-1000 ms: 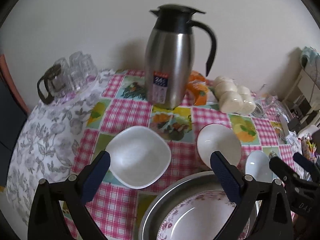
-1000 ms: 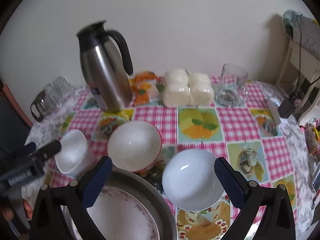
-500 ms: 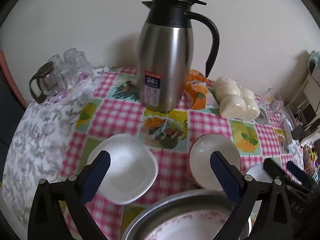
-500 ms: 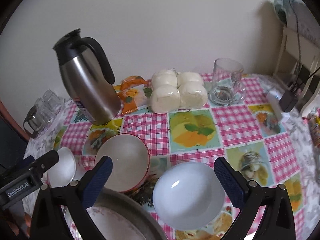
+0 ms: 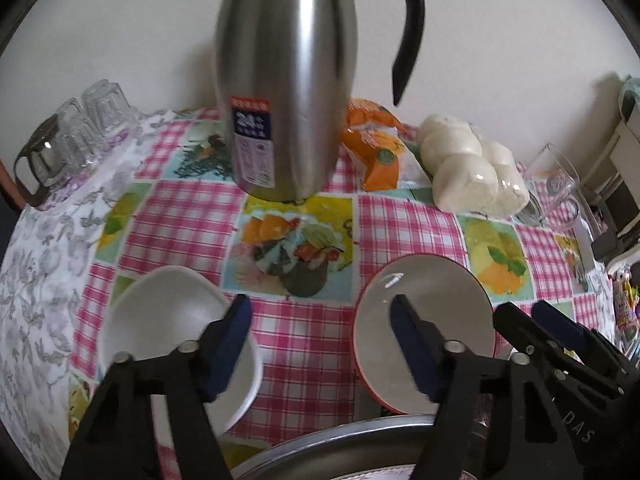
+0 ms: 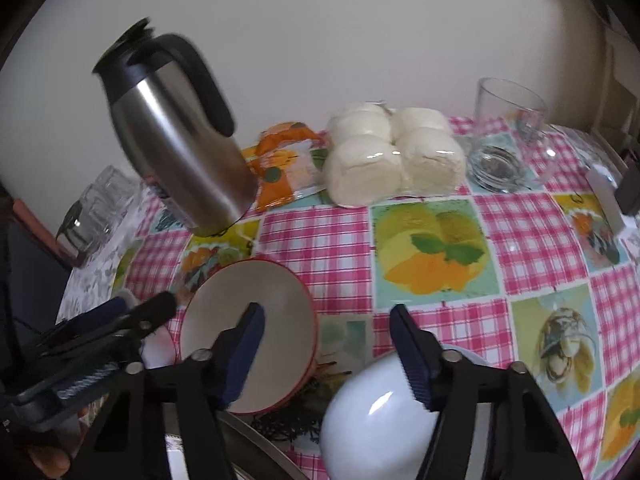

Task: Organize plates and bowls
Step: 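Reach the left tool to the red-rimmed white bowl rim and close, then lift the red-rimmed bowl with the left tool and carry it over the basin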

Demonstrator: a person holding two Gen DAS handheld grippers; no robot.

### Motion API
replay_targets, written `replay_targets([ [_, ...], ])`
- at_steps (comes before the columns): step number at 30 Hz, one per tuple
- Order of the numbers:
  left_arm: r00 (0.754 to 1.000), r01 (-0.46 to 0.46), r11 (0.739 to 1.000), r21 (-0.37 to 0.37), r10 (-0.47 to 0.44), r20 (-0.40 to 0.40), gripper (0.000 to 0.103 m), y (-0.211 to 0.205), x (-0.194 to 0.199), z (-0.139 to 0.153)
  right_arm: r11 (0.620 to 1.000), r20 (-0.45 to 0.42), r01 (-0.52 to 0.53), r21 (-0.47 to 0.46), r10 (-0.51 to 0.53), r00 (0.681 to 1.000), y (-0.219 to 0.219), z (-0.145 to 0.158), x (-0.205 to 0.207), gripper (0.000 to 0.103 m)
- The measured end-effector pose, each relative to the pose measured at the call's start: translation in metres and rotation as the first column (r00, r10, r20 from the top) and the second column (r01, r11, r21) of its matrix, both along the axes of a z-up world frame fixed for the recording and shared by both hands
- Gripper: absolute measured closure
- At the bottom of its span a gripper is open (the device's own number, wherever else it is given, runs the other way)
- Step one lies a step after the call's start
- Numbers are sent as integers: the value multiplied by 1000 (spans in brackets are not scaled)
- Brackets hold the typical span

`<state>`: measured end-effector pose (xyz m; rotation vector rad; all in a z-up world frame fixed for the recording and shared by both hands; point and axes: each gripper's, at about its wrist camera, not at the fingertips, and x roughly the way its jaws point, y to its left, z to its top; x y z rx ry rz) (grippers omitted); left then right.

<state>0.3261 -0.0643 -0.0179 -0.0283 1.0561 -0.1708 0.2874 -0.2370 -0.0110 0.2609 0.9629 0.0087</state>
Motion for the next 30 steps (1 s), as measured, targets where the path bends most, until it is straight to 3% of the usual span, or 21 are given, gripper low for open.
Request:
replay_targets([
  [7,998,38,999,7,-38,-44,50,-13,3,-22,999,-32,-47,-15,47,998,12,-16,5,64],
  [15,995,52,998,45,-48,-86,53,-21,5,-39,997,-78,-72,-14,70,994,18,-32,10,70],
  [21,993,78,995,60,-72,-92,71,-27,2,-43,997,-96,-81,-9,80,992,20,-37,12,77],
  [23,991,98,994,44,-94,-100,84,-31,0,-44,996,-101,-84,-20,81,992,22,-38,12,78],
  [30,985,123,991,50,-116,-125,88,-35,-2,-53,997,-110,-75,-13,74,991,18,-40,13,85],
])
